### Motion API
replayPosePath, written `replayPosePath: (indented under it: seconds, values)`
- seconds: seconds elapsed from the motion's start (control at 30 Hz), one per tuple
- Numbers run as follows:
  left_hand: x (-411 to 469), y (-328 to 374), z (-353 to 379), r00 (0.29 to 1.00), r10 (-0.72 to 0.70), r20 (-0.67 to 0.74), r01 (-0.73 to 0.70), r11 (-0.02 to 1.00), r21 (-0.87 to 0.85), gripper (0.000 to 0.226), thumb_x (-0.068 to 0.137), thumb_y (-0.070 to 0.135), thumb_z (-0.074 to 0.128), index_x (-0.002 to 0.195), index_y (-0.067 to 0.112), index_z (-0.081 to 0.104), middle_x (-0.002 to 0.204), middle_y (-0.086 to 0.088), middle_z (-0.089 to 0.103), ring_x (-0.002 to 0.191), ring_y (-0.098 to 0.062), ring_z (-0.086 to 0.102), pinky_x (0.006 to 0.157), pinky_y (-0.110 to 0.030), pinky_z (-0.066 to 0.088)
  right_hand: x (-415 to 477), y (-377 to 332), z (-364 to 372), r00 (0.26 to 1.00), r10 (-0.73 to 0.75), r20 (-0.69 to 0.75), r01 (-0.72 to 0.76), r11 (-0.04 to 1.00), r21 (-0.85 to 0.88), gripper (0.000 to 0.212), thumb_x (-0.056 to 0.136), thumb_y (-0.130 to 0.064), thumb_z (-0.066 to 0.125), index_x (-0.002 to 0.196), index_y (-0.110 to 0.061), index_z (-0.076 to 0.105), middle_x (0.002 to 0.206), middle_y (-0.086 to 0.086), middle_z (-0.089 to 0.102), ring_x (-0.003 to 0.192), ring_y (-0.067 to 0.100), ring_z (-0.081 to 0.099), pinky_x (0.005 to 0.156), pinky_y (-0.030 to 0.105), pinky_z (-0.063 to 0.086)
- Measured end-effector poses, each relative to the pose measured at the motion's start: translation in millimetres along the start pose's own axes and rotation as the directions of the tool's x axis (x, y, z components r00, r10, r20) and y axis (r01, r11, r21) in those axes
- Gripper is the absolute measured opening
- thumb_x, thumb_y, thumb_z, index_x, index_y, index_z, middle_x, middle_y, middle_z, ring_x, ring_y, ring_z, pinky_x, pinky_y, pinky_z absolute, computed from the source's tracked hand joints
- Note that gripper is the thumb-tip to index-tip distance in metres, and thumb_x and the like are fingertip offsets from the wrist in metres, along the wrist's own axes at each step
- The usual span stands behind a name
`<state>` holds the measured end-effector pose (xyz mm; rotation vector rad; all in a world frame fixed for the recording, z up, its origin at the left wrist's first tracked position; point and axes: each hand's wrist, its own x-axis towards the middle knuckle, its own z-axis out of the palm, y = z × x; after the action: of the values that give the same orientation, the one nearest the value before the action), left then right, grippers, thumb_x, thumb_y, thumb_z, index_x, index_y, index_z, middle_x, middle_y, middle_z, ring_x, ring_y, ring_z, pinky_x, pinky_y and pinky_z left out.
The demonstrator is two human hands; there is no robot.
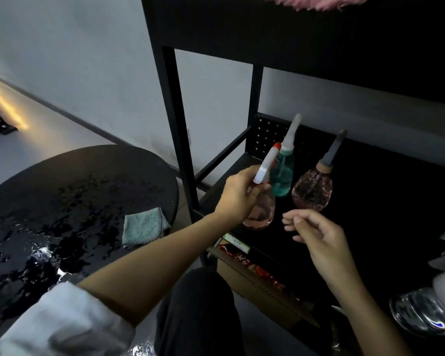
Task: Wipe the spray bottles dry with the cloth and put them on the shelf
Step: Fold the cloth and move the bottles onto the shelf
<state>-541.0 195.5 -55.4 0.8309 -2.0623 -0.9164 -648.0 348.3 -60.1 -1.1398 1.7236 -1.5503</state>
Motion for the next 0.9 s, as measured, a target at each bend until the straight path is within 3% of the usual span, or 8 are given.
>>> replayPosePath:
  seconds: [0.1,0.23,0.37,0.53,0.63,0.7,0.77,0.9]
  values:
    - [1.5,-1.7,2.2,1.0,0.02,0.002,-0.02,1.0,0.016,0.019,0.088,0.012,0.067,0.106,0.011,0.064,0.091,-0.004,0.069,0.085,-0.021,0.063,0.069,-0.012,0.041,1.2,0.1,1.9,1.0,0.012,-0.002,-0.012,1.0,0.001,0.024,0.096,-0.005,0.051,0.09,-0.019,0.07,0.091,-0.011,0.072,0.082,0.003,0.067,0.07,0.015,0.05]
    - [0.5,-4.2,1.8,1.0,0.028,-0.013,-0.028,0.999,0.022,0.024,0.089,0.012,0.066,0.112,0.01,0.062,0.093,-0.002,0.068,0.087,-0.017,0.062,0.07,-0.006,0.039,1.3,2.7,9.0,1.0,0.016,0.014,-0.016,1.0,-0.01,0.024,0.097,-0.006,0.05,0.091,-0.019,0.07,0.091,-0.011,0.072,0.082,0.003,0.067,0.07,0.015,0.051]
    - [-5.1,-0.4,2.1,1.0,0.031,-0.003,-0.031,0.999,-0.011,0.025,0.09,0.008,0.064,0.115,0.008,0.059,0.084,0.01,0.059,0.075,-0.002,0.057,0.068,-0.003,0.037,1.7,0.9,16.8,0.999,0.018,0.026,-0.018,1.0,-0.005,0.024,0.097,-0.006,0.051,0.09,-0.019,0.07,0.09,-0.008,0.073,0.083,0.005,0.068,0.071,0.016,0.051]
    - [-6.5,2.4,-0.2,0.999,-0.025,0.039,0.027,0.997,-0.073,0.032,0.092,0.007,0.061,0.123,0.01,0.056,0.091,-0.003,0.065,0.074,-0.001,0.059,0.065,-0.004,0.042,1.5,-9.4,27.0,0.999,0.003,0.047,-0.003,1.0,-0.008,0.027,0.097,-0.005,0.051,0.088,-0.02,0.07,0.089,-0.01,0.073,0.082,0.004,0.067,0.07,0.015,0.051]
    - [-11.9,-1.0,-5.8,0.997,-0.055,0.046,0.058,0.995,-0.085,0.051,0.09,0.011,0.065,0.138,0.012,0.047,0.123,-0.007,0.063,0.103,-0.004,0.061,0.081,-0.001,0.043,1.2,-17.3,33.4,0.998,-0.026,0.06,0.028,0.999,-0.026,0.027,0.096,-0.005,0.051,0.088,-0.022,0.07,0.091,-0.012,0.073,0.082,0.003,0.067,0.071,0.017,0.051]
    - [-17.0,-7.3,-16.0,0.997,-0.074,0.02,0.076,0.995,-0.061,0.058,0.09,0.017,0.067,0.142,0.011,0.043,0.139,-0.006,0.054,0.126,-0.012,0.051,0.102,-0.014,0.04,0.9,-21.2,38.7,0.997,-0.04,0.069,0.042,0.999,-0.028,0.026,0.096,-0.005,0.051,0.089,-0.02,0.07,0.091,-0.012,0.073,0.082,0.004,0.067,0.071,0.019,0.051]
    - [-24.7,-13.9,-32.2,0.995,-0.097,-0.004,0.097,0.994,-0.057,0.049,0.092,0.019,0.064,0.138,0.012,0.048,0.137,-0.004,0.056,0.125,-0.012,0.052,0.105,-0.025,0.043,0.6,-25.0,46.9,0.995,-0.049,0.085,0.052,0.998,-0.025,0.025,0.096,-0.004,0.051,0.089,-0.018,0.07,0.09,-0.011,0.073,0.081,0.003,0.067,0.07,0.017,0.051]
    - [-48.4,-28.6,-71.7,0.985,-0.138,-0.105,0.129,0.987,-0.092,0.021,0.096,0.017,0.056,0.115,0.017,0.063,0.118,0.001,0.061,0.102,-0.002,0.059,0.087,-0.018,0.05,0.9,-31.8,71.5,0.989,-0.053,0.14,0.056,0.998,-0.017,0.024,0.096,-0.005,0.051,0.093,-0.019,0.07,0.091,-0.008,0.073,0.084,0.004,0.067,0.07,0.016,0.051]
